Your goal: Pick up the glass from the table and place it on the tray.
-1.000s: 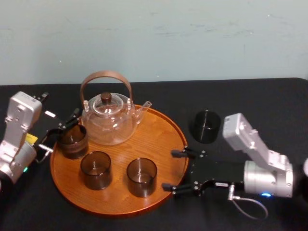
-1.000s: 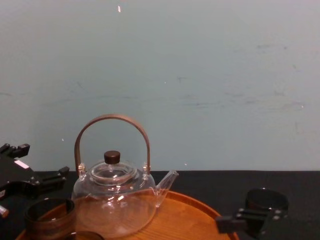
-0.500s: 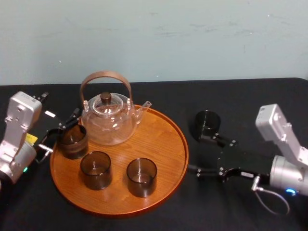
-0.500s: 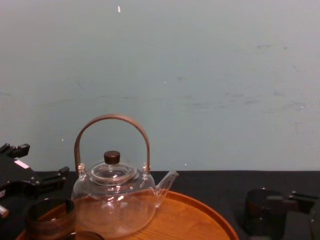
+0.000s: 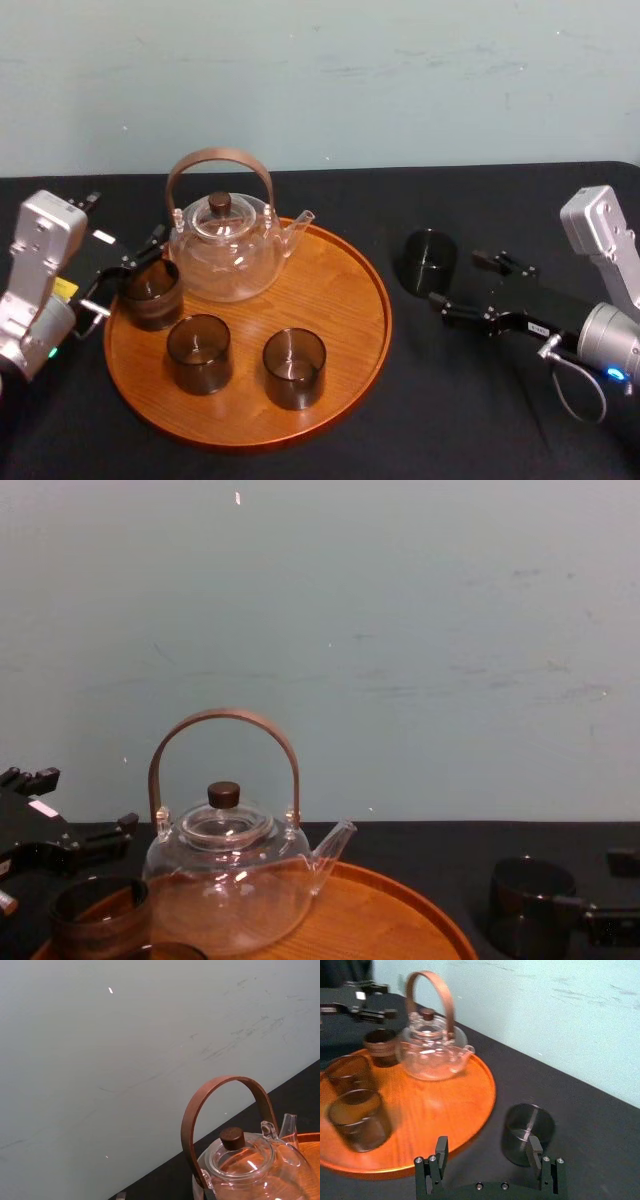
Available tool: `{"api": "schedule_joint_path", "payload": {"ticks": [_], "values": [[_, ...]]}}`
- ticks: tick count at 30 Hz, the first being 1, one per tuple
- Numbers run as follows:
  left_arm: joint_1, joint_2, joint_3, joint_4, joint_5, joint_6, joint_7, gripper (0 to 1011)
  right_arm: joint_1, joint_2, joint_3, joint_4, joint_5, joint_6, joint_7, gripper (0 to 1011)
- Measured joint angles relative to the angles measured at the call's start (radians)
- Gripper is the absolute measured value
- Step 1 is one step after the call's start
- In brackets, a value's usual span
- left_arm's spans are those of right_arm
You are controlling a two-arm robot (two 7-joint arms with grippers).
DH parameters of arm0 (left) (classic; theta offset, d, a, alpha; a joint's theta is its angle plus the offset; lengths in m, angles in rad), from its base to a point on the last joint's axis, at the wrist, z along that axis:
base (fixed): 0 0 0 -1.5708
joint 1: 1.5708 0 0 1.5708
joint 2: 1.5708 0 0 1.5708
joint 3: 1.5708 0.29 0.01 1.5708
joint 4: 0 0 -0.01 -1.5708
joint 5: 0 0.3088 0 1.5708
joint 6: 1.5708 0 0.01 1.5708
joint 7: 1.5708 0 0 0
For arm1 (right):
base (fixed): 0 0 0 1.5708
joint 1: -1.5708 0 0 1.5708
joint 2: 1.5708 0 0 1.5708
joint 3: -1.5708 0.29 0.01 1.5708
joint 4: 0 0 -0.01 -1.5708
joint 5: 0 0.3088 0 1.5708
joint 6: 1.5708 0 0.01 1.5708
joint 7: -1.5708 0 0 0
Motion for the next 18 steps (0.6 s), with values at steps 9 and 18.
{"api": "schedule_joint_path", "payload": {"ticks": [9, 18], "values": [[0.000, 0.000, 0.000, 0.000, 0.000, 0.000, 0.000, 1001, 0.034, -0.041, 0.012, 0.050, -0.026, 0.063, -0.025, 1002], [0.000, 0.000, 0.000, 0.000, 0.000, 0.000, 0.000, 1002, 0.072, -0.084, 0.011, 0.101, -0.037, 0.120, -0.020, 1002]]}}
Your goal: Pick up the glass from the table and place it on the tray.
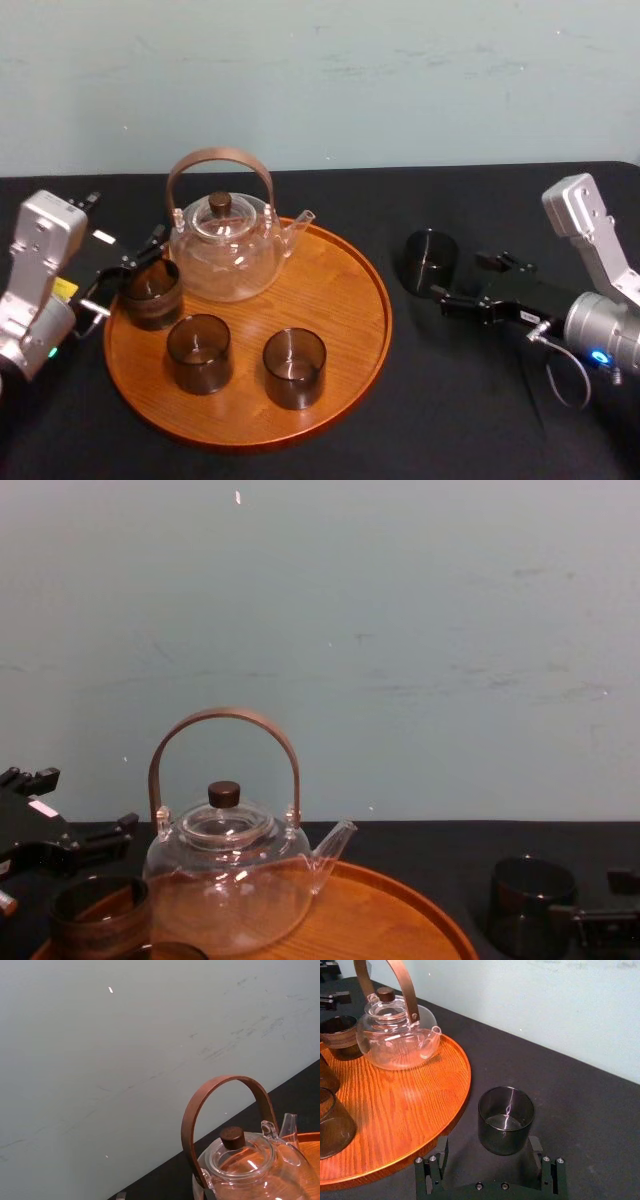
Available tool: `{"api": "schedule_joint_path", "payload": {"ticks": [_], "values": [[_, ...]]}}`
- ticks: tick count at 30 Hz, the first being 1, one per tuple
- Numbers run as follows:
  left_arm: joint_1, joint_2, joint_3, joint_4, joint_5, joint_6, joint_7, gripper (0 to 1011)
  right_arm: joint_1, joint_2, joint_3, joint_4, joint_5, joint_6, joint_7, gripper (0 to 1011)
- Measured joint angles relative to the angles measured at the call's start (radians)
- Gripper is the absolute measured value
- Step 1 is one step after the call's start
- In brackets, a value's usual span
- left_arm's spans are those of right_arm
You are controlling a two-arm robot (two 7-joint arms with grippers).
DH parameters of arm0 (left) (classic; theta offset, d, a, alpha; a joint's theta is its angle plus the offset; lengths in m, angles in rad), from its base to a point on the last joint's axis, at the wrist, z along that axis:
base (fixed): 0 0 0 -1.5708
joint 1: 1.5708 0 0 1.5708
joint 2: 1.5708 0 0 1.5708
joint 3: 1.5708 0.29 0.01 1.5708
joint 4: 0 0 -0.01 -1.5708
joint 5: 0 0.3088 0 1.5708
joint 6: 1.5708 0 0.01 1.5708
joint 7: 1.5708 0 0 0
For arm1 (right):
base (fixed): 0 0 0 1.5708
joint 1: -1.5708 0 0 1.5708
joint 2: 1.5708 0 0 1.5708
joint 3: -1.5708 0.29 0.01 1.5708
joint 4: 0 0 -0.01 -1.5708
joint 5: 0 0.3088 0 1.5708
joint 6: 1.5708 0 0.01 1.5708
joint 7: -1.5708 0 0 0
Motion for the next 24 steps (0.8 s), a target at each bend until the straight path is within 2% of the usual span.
{"api": "schedule_joint_path", "payload": {"ticks": [9, 16, 24], "values": [[0.000, 0.000, 0.000, 0.000, 0.000, 0.000, 0.000, 1001, 0.040, -0.042, 0.003, 0.057, 0.018, 0.040, 0.004, 1002], [0.000, 0.000, 0.000, 0.000, 0.000, 0.000, 0.000, 1001, 0.062, -0.058, 0.002, 0.085, 0.021, 0.044, 0.001, 1003], [0.000, 0.000, 0.000, 0.000, 0.000, 0.000, 0.000, 1001, 0.085, -0.075, -0.010, 0.112, -0.009, 0.040, -0.016, 1003]]}}
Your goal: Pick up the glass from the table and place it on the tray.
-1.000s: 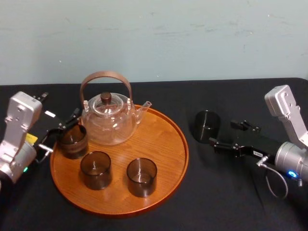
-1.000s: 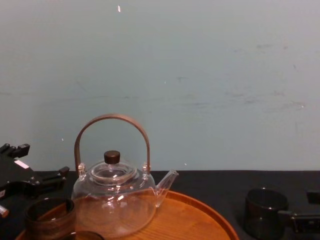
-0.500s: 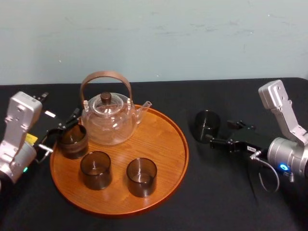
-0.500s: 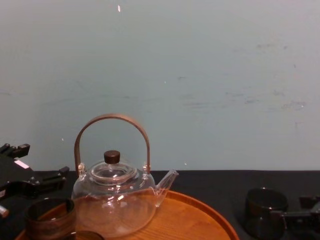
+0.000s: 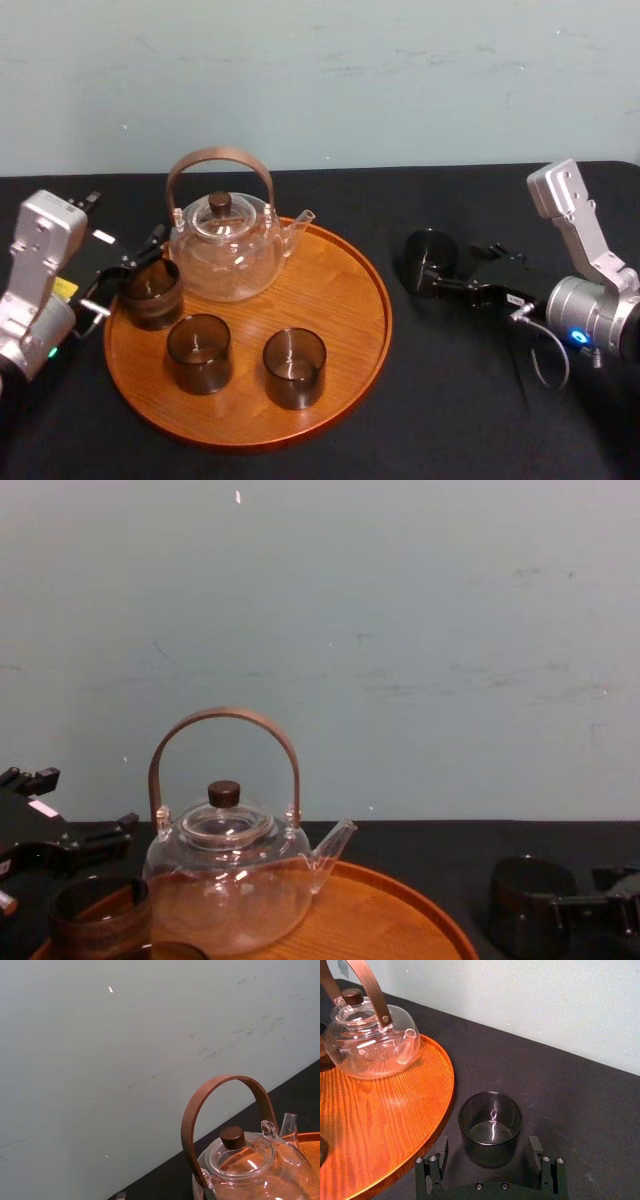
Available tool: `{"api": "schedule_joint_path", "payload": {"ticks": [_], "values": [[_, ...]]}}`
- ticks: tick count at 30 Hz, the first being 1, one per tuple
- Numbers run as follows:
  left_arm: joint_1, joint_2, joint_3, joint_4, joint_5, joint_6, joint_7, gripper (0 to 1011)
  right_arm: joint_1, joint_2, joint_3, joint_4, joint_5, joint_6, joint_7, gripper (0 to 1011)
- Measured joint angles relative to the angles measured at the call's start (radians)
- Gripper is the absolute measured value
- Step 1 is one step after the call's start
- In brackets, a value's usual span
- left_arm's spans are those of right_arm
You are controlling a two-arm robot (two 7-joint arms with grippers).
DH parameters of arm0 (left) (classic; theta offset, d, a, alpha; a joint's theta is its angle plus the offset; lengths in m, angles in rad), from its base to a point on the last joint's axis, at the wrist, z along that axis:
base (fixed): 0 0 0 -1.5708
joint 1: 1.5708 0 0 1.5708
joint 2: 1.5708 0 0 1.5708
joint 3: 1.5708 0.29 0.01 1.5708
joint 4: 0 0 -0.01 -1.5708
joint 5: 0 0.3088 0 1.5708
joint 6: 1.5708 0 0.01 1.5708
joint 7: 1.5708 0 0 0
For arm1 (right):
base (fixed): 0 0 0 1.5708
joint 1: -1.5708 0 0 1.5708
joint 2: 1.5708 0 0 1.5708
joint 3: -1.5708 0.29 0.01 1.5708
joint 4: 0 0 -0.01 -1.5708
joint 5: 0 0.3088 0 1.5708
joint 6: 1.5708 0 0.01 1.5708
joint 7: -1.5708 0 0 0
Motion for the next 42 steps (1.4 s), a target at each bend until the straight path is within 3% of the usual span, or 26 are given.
{"api": "schedule_joint_path", "payload": {"ticks": [18, 42], "values": [[0.000, 0.000, 0.000, 0.000, 0.000, 0.000, 0.000, 1001, 0.074, -0.055, -0.026, 0.096, -0.080, -0.010, 0.007, 1002], [0.000, 0.000, 0.000, 0.000, 0.000, 0.000, 0.000, 1002, 0.128, -0.099, -0.044, 0.165, -0.120, -0.008, 0.035, 1003]]}}
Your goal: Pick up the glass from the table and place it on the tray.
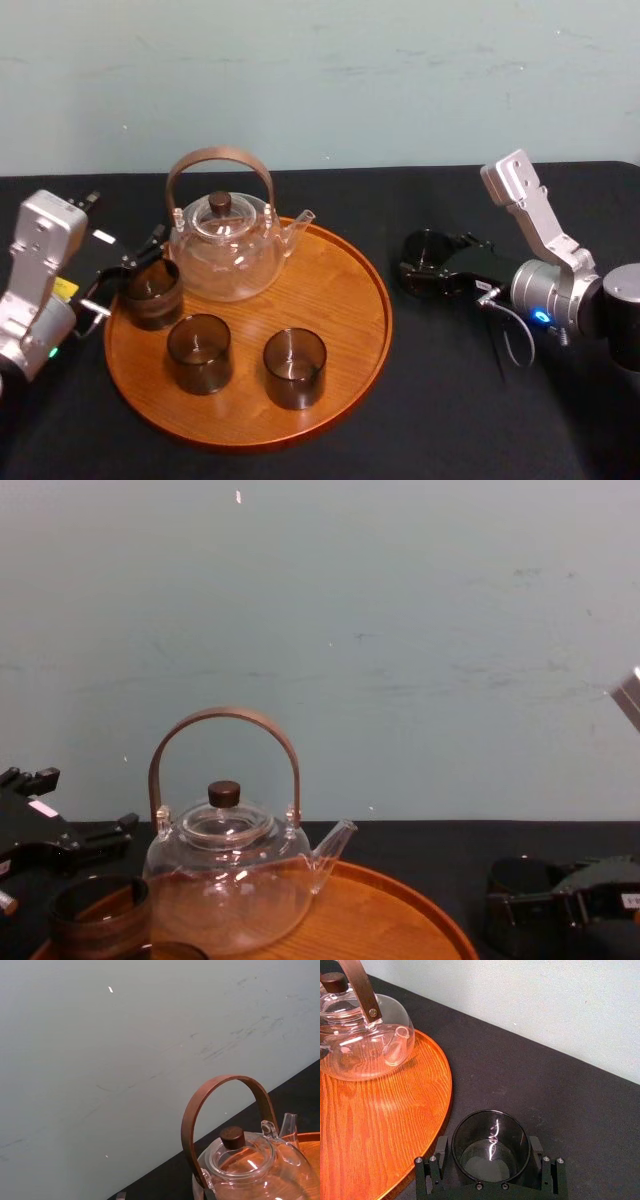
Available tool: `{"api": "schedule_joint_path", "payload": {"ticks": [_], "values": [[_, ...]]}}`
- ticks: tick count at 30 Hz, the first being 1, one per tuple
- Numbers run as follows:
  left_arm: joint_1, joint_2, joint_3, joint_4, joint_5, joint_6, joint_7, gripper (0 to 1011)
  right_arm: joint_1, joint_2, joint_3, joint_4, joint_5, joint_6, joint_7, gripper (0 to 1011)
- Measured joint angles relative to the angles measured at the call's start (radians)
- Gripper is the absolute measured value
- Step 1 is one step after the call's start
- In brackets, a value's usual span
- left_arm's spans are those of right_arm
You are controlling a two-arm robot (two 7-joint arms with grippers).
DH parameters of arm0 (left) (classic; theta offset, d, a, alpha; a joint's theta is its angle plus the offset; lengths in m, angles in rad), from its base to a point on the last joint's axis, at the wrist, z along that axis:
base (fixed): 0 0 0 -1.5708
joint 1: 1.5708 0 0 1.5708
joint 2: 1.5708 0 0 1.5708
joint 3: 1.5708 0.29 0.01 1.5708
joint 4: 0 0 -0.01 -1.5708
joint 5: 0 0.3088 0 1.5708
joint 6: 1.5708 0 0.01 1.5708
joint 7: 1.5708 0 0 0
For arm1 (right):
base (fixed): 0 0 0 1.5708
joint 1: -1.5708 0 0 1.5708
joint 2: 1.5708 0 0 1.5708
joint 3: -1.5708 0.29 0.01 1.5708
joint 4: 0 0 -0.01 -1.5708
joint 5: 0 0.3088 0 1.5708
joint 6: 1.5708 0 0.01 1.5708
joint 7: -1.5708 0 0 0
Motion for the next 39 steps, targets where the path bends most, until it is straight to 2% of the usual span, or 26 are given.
{"api": "schedule_joint_path", "payload": {"ticks": [5, 11, 26, 32, 39], "values": [[0.000, 0.000, 0.000, 0.000, 0.000, 0.000, 0.000, 1001, 0.000, 0.001, 0.000, -0.001, 0.001, 0.000, 0.000, 1003], [0.000, 0.000, 0.000, 0.000, 0.000, 0.000, 0.000, 1001, -0.002, 0.002, 0.001, -0.002, 0.003, 0.000, 0.000, 904], [0.000, 0.000, 0.000, 0.000, 0.000, 0.000, 0.000, 1001, -0.004, 0.004, 0.003, -0.006, 0.006, -0.001, 0.002, 902], [0.000, 0.000, 0.000, 0.000, 0.000, 0.000, 0.000, 1001, -0.022, 0.024, 0.017, -0.044, 0.014, 0.000, 0.015, 902], [0.000, 0.000, 0.000, 0.000, 0.000, 0.000, 0.000, 1001, -0.032, 0.066, 0.030, -0.126, 0.026, 0.002, 0.043, 902]]}}
